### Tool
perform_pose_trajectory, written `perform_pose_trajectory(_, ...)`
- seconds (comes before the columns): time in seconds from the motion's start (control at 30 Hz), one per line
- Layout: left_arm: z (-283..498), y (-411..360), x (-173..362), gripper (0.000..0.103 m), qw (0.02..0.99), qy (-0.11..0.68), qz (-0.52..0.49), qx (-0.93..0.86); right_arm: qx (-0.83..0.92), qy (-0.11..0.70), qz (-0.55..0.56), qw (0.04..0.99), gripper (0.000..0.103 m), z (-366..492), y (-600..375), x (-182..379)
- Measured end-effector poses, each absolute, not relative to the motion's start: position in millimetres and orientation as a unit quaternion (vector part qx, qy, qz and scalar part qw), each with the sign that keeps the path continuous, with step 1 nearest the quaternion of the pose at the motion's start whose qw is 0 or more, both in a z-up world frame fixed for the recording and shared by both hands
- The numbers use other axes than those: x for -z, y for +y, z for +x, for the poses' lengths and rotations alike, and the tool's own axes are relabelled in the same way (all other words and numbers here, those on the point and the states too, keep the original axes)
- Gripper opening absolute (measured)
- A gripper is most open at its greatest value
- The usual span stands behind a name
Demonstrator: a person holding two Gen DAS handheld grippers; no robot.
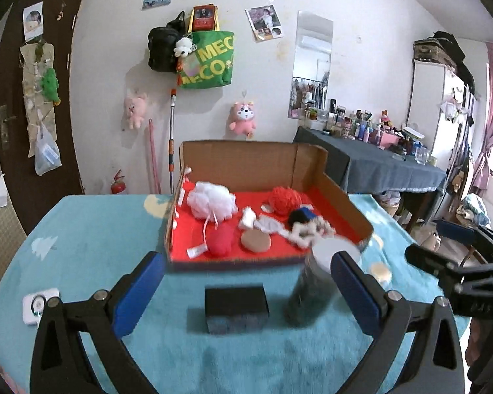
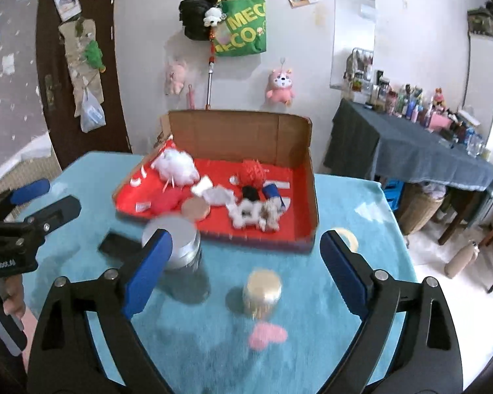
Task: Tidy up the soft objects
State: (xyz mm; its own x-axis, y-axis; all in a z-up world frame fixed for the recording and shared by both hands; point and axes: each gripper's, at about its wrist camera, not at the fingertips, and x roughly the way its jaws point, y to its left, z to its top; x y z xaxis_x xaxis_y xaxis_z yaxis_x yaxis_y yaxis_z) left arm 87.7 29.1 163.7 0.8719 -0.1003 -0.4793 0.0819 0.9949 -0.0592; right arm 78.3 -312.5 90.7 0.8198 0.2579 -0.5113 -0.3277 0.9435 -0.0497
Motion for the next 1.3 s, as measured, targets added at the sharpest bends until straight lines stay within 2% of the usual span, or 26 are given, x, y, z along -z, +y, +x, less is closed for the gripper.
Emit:
perform_pose_trajectory(0.27,67,16,-103,0.103,0.956,0.287,-0.016,0.056,-0.136,0.284,-0.071,0.946,0.093,47,-312,-17)
perform_pose_trajectory(0.6,89,10,-35,0.103,0.925,0.379,-0.004,0.022,-0.101,0.367,-0.054,0.923,0.093,74,-322,55)
perform_pose_trajectory(0.83,98,8,-22,0.103,0.909,0.418,0.007,-0.008,-0.090,0.372,-0.052,0.922,0.094,74,-325,67)
perform_pose_trajectory(1.3,98,9,-22,0.103,0.910,0.413,0.006,-0.012,-0.084,0.373,-0.039,0.923,0.097,75,-327,68)
